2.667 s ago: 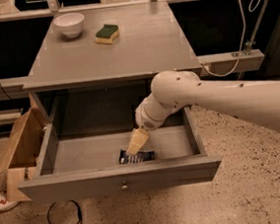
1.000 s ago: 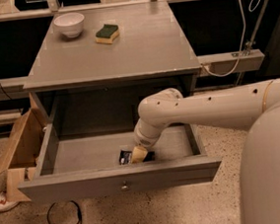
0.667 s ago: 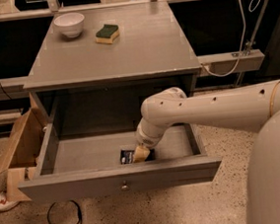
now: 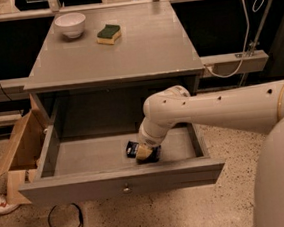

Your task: Pick rxbar blueberry from top drawer and place on counter

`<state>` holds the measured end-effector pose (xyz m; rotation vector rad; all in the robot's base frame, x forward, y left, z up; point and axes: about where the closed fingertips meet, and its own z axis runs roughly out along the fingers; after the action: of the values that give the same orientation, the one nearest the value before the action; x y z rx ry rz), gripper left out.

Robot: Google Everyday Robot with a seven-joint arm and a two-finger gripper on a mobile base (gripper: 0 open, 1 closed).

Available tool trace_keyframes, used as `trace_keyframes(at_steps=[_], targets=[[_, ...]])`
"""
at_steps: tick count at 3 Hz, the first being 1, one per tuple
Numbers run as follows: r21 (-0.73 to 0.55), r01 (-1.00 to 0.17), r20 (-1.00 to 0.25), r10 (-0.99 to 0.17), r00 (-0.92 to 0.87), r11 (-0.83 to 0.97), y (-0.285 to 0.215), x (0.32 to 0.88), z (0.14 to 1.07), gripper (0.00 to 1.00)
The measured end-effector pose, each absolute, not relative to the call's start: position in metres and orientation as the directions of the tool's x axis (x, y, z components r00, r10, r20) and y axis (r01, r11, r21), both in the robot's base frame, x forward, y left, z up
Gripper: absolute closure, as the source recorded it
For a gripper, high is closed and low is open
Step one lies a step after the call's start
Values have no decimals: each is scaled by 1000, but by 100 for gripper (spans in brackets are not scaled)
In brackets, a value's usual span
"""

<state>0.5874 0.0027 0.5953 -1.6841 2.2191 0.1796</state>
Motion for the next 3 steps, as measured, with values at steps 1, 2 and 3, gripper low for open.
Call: trace_keyframes(at_steps=[1, 2, 3], targets=[[-162, -952, -406, -897, -177, 261, 3, 585, 627, 100], [-230, -938, -519, -848, -108, 260, -3, 580, 700, 100], [-283, -916, -606, -793, -60, 285, -43, 578, 784, 100]])
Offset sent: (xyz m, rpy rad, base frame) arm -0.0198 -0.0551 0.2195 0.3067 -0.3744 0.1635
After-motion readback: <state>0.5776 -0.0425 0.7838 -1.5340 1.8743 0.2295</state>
